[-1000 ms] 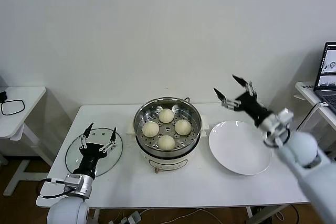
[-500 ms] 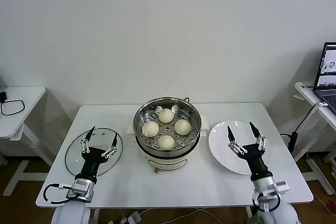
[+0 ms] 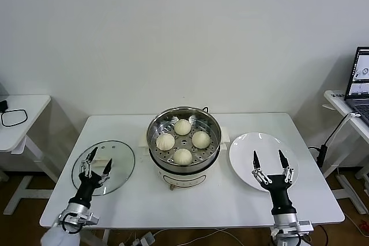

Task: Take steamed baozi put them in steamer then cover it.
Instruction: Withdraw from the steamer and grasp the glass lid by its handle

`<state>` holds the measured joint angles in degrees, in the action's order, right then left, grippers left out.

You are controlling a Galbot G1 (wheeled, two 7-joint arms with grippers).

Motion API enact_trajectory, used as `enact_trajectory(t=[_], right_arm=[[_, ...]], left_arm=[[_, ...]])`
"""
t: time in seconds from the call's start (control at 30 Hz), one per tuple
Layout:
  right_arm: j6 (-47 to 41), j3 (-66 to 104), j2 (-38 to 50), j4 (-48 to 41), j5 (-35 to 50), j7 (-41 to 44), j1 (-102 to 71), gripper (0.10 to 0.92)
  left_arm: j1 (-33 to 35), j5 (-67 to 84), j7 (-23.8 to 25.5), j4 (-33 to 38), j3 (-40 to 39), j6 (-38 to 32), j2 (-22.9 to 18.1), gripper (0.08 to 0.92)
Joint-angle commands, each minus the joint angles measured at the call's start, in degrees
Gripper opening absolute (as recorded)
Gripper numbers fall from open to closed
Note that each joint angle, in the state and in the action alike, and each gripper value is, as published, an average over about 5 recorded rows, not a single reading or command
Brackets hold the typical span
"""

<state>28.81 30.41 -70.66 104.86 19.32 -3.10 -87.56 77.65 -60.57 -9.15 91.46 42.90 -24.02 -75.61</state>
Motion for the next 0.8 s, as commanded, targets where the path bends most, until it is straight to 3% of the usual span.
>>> enact_trajectory(t=[0.03,0.8], right_arm=[[1.8,0.58,-2.17,-0.63,-1.06,-0.59,-1.4,0.823],[2.75,0.93,-2.37,-1.45,-2.28,-0.26,-1.84,0.823]], left_arm=[[-4.82,-24.94,-8.04,-13.59,3.69,-3.29,3.1,0.823],[-10.45,-24.12,-7.46,-16.37,1.65,-0.12,3.3,0.823]])
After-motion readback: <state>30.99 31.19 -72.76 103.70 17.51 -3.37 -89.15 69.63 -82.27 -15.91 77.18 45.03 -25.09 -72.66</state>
